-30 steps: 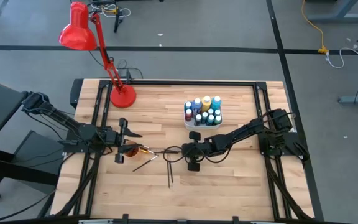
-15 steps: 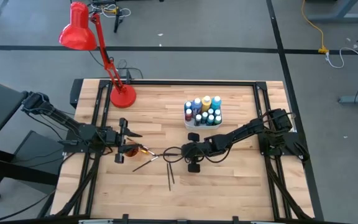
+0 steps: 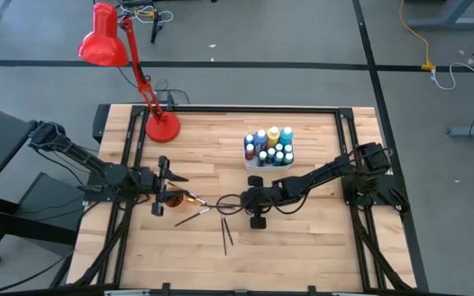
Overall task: Pick & Place Paint Supplies
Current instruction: Put the gold paint brush into the orange cup
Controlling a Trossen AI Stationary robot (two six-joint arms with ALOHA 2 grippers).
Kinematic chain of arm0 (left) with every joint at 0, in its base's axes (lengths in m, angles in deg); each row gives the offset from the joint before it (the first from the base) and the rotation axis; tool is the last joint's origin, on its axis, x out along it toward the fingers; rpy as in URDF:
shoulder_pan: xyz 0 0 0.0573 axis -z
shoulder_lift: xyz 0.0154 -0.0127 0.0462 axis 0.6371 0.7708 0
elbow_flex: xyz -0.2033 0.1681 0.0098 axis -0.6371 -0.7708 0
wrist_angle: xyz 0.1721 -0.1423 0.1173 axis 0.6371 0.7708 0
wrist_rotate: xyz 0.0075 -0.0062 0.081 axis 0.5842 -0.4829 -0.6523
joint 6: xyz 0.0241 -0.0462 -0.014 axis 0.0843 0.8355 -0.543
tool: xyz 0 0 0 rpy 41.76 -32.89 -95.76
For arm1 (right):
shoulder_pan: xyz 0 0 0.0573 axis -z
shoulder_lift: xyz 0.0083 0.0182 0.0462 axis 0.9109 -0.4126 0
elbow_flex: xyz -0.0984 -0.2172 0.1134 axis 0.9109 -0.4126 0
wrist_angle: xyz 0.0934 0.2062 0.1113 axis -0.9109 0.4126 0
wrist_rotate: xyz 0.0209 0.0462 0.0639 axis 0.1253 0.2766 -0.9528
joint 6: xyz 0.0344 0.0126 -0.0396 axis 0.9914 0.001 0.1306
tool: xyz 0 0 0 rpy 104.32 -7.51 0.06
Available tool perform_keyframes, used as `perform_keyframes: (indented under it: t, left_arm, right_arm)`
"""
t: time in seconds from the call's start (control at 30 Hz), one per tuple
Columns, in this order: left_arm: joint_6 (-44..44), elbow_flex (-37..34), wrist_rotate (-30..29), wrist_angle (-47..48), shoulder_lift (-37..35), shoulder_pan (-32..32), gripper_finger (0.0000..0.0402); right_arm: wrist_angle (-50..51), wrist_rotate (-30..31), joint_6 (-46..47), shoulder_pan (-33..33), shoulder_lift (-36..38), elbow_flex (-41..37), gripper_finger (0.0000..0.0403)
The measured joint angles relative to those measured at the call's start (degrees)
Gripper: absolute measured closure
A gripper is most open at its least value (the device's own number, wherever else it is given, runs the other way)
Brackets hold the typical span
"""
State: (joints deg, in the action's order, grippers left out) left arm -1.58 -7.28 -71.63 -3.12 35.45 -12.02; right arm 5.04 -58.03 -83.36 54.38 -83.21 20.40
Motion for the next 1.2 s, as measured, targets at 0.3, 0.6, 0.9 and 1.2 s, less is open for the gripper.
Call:
perform_keyframes:
  t: [0.3,0.6,0.9,1.2]
  left_arm:
    - [8.1,0.0,0.0,-0.8,0.0,0.0,0.0233]
    - [12.0,7.7,3.5,3.4,8.1,-1.2,0.0233]
    - [30.5,22.3,8.4,24.8,20.3,-5.6,0.0233]
    - [35.5,27.8,14.1,26.1,26.8,-7.6,0.0233]
  right_arm:
    - [-1.1,1.1,-5.3,0.0,2.0,0.9,0.0388]
    - [13.9,15.9,-32.3,-1.6,2.7,16.3,0.0389]
    - [2.6,27.4,-90.4,-5.0,2.7,22.1,0.039]
    - [-0.7,25.4,-106.3,-6.0,2.7,21.6,0.039]
